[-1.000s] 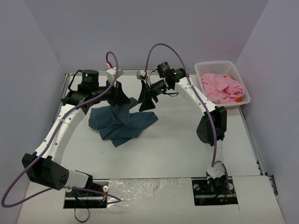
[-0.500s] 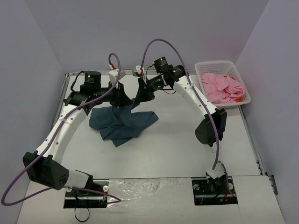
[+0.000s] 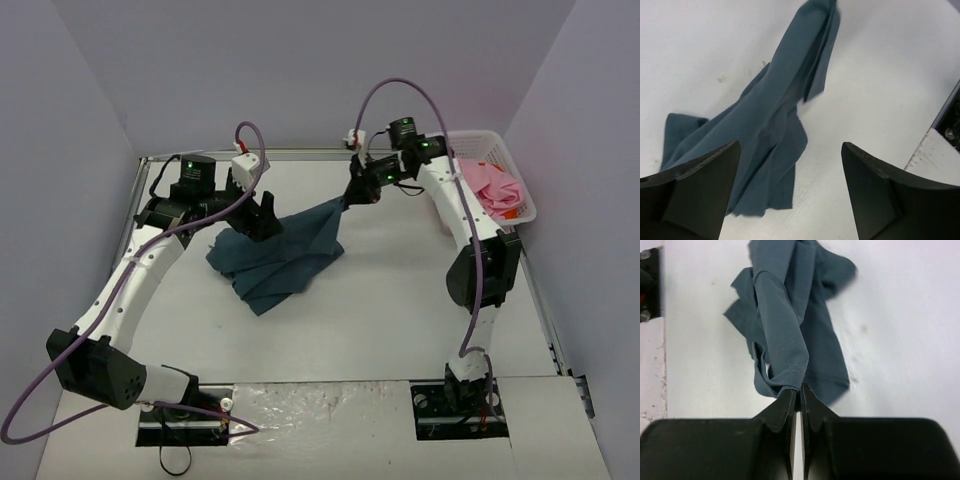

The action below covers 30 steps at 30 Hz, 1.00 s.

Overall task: Fold and stack the t-shirts
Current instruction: Flatten out the tshirt

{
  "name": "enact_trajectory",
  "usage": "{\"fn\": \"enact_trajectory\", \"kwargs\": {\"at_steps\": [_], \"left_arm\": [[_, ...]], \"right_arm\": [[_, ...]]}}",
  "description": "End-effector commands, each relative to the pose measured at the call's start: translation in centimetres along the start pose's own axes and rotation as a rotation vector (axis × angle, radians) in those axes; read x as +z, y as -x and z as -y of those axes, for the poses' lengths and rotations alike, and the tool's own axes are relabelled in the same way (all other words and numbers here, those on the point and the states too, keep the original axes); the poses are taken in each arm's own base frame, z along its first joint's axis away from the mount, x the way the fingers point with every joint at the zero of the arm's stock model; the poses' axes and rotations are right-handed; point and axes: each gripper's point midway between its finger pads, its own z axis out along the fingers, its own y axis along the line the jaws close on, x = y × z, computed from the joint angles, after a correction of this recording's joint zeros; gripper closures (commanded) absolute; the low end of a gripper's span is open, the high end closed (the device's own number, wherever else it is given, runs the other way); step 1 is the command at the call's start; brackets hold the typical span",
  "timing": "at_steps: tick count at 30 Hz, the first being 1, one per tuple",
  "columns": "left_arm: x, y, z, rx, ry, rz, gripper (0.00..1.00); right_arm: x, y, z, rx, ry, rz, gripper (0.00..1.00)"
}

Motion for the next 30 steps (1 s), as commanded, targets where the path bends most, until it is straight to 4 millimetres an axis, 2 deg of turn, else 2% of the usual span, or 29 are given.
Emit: {"fn": "enact_trajectory", "kwargs": {"at_steps": [1, 2, 4, 6, 10, 13, 19, 21, 23, 24, 27, 30], "left_arm": [[-2.1, 1.6, -0.2, 0.118, 0.077, 0.026, 0.18], [-2.1, 1.3, -0.5, 0.120, 0.088, 0.016, 0.18], [-1.9, 0.6, -1.4, 0.138, 0.126, 0.001, 0.18], [-1.9, -0.2, -2.3, 0.145, 0.169, -0.021, 0.18], [-1.7, -2.6, -3.9, 0.168, 0.232, -0.096, 0.18], [-2.0, -3.4, -4.6, 0.184, 0.268, -0.122, 0.25], [-2.6, -4.4, -5.1, 0.200, 0.312, -0.126, 0.41], [-2.4, -5.8, -5.7, 0.196, 0.334, -0.158, 0.46], [-2.2, -6.8, -6.7, 0.210, 0.369, -0.187, 0.51], [-2.0, -8.0, -7.2, 0.207, 0.378, -0.216, 0.51], [-1.3, -10.0, -8.8, 0.218, 0.422, -0.267, 0.55], [-0.6, -10.7, -9.3, 0.208, 0.414, -0.279, 0.63]], "right_arm": [[-6.6, 0.7, 0.0, -0.045, -0.135, 0.027, 1.00], [-7.7, -0.4, 0.2, -0.018, -0.158, 0.023, 1.00], [-8.9, -1.1, 0.3, -0.018, -0.196, 0.008, 1.00], [-9.5, -3.2, 0.8, 0.010, -0.237, -0.040, 1.00], [-10.3, -5.9, 1.4, 0.030, -0.304, -0.112, 1.00], [-10.9, -7.9, 2.5, 0.056, -0.377, -0.178, 1.00], [-12.5, -10.2, 4.5, 0.110, -0.533, -0.264, 1.00], [-12.9, -10.8, 4.7, 0.124, -0.558, -0.287, 1.00], [-13.1, -11.6, 4.6, 0.134, -0.574, -0.315, 1.00], [-13.2, -11.9, 4.6, 0.134, -0.577, -0.320, 1.00], [-13.3, -12.7, 4.1, 0.138, -0.574, -0.329, 1.00], [-13.2, -13.0, 3.8, 0.145, -0.571, -0.332, 1.00]]}}
